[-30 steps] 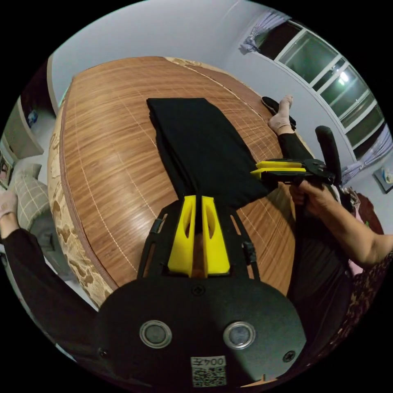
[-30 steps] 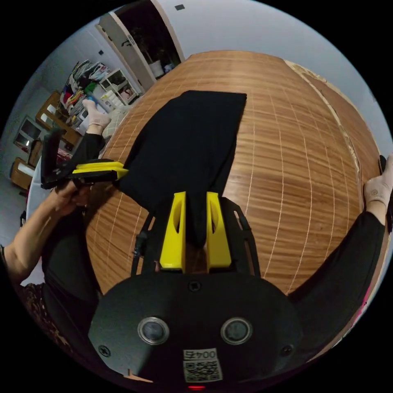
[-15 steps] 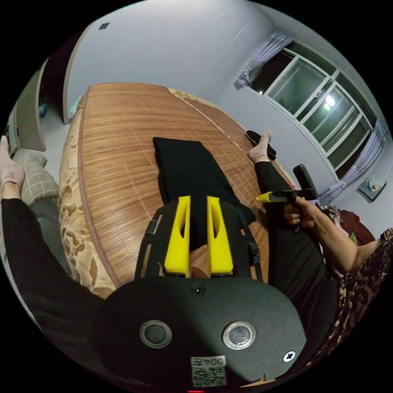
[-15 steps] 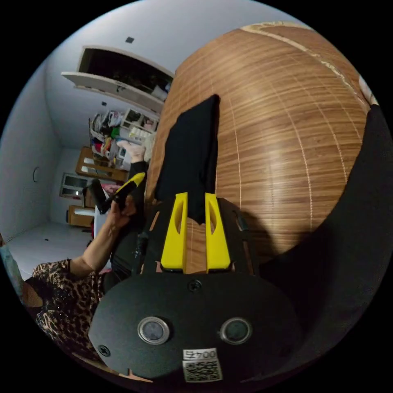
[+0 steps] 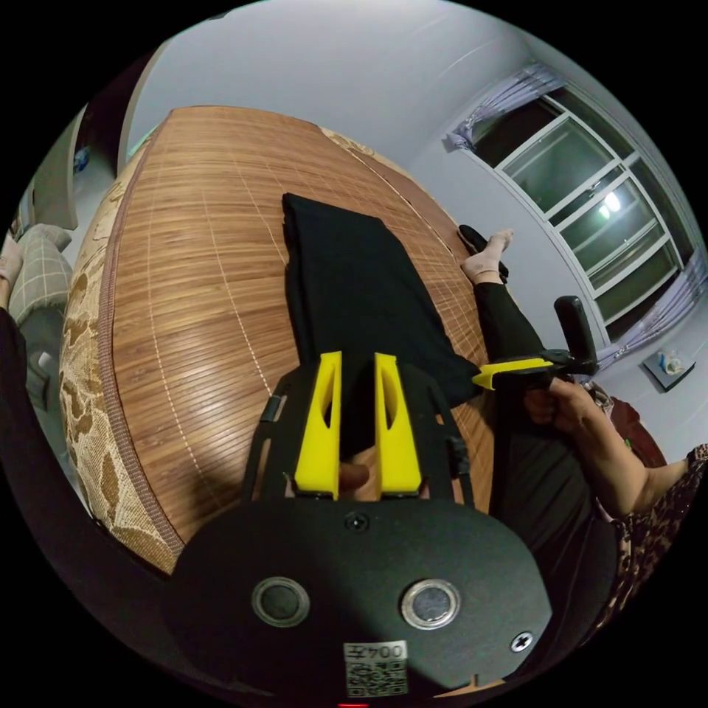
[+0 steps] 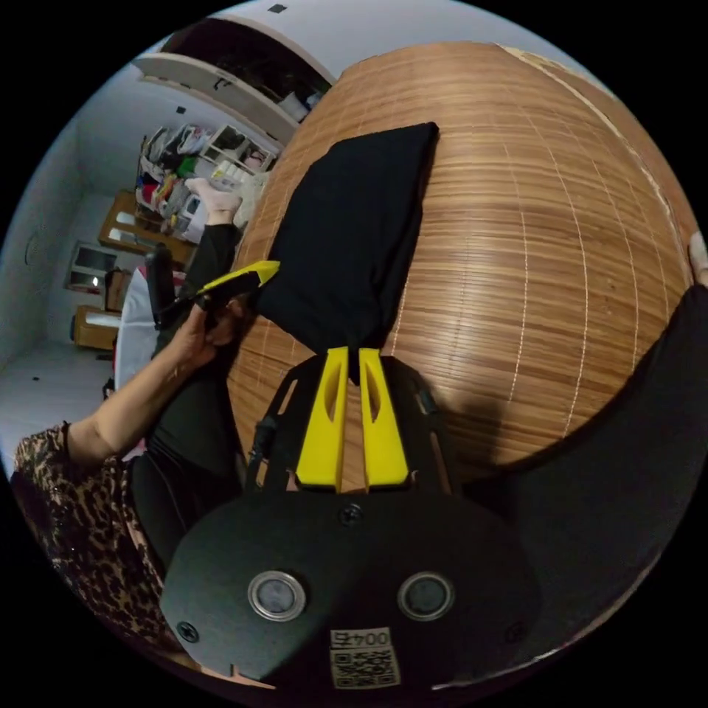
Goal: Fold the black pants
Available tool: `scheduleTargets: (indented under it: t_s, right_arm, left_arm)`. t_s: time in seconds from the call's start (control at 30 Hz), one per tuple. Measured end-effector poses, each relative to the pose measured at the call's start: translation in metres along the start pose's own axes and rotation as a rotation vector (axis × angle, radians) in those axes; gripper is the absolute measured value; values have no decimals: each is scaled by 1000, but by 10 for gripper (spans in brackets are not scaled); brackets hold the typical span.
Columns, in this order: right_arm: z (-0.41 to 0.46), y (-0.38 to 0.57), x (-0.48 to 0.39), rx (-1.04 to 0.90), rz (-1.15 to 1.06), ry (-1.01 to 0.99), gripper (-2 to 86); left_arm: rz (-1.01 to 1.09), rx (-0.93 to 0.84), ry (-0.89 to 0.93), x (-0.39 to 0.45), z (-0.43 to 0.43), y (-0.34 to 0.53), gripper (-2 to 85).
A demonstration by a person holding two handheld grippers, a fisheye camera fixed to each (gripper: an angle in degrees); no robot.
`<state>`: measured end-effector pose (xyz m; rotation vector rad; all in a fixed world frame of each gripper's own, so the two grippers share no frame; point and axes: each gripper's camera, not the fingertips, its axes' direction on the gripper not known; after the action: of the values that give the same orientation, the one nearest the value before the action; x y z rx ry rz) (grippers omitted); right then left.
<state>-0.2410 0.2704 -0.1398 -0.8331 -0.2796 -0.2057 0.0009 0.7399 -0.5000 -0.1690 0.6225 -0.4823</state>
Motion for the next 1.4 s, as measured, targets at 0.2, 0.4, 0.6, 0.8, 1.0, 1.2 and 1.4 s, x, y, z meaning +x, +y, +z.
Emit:
scheduleTargets:
  t_s: [0.2, 0.4, 0.6, 0.8, 1.0, 1.2, 1.4]
  right_arm:
    - [3, 2, 26, -50, 96, -91, 55]
    - [-27, -3, 51, 253, 88, -313, 64]
    - [10, -23, 77, 261, 158, -402, 69]
    - [26, -19, 80, 279, 175, -442, 72]
    - [30, -20, 69, 293, 152, -441, 17]
    - [32, -25, 49, 269, 139, -206, 2]
    - [16, -10, 7, 413, 9, -120, 46]
  left_arm:
    - [-4, -2, 1, -7, 3, 2, 66]
    - [5, -3, -6, -11, 5, 4, 70]
    - [7, 1, -3, -15, 7, 7, 70]
    - [2, 2, -17, -17, 8, 8, 66]
    - [-9, 4, -18, -20, 9, 9, 59]
    - [-4, -4, -20, -19, 11, 10, 52]
    - [-5, -3, -18, -19, 12, 11, 49]
